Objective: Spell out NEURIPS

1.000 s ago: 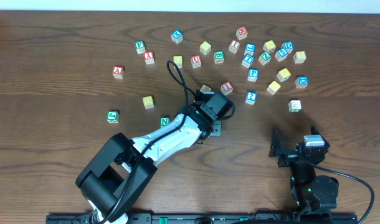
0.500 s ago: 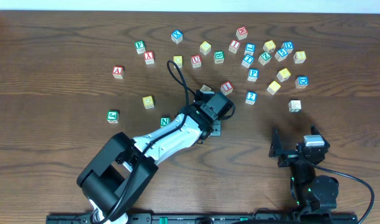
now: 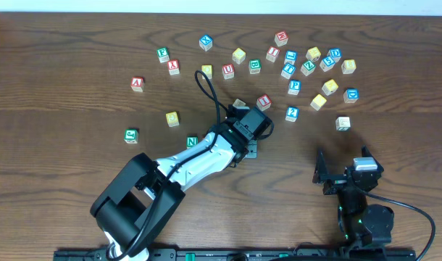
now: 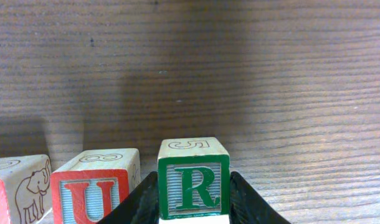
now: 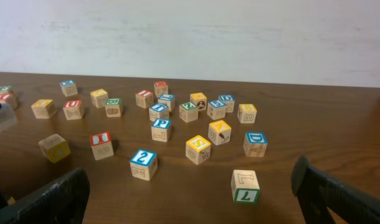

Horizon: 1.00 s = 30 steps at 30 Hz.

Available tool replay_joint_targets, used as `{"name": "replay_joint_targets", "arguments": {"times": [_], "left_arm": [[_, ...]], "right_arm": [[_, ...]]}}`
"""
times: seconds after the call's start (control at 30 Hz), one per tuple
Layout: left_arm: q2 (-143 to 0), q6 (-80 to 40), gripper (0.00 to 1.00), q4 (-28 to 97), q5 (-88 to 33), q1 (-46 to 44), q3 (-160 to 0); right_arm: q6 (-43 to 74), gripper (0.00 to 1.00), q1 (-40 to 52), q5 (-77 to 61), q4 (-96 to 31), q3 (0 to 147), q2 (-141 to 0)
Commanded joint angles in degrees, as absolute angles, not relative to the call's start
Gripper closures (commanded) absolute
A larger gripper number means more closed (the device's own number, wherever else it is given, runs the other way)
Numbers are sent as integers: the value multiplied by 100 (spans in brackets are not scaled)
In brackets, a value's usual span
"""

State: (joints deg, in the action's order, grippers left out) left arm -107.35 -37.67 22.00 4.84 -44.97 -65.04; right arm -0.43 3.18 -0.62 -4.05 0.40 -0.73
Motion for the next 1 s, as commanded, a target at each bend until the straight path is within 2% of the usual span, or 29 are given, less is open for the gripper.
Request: {"name": "replay_joint_targets", "arguments": {"times": [0.0,0.1,0.97], "left_arm": [[-10899,-3778,64,2211,563,-4499,-6396],[-10899,-3778,56,2211,561,-4497,-6396],[-10897,-3601,57,2062,567,-4497,-6420]], "right_arm": [[38,1,270,-58,-434,34,-49],[38,1,270,-58,-434,34,-49],[38,1,270,-58,-434,34,-49]]}}
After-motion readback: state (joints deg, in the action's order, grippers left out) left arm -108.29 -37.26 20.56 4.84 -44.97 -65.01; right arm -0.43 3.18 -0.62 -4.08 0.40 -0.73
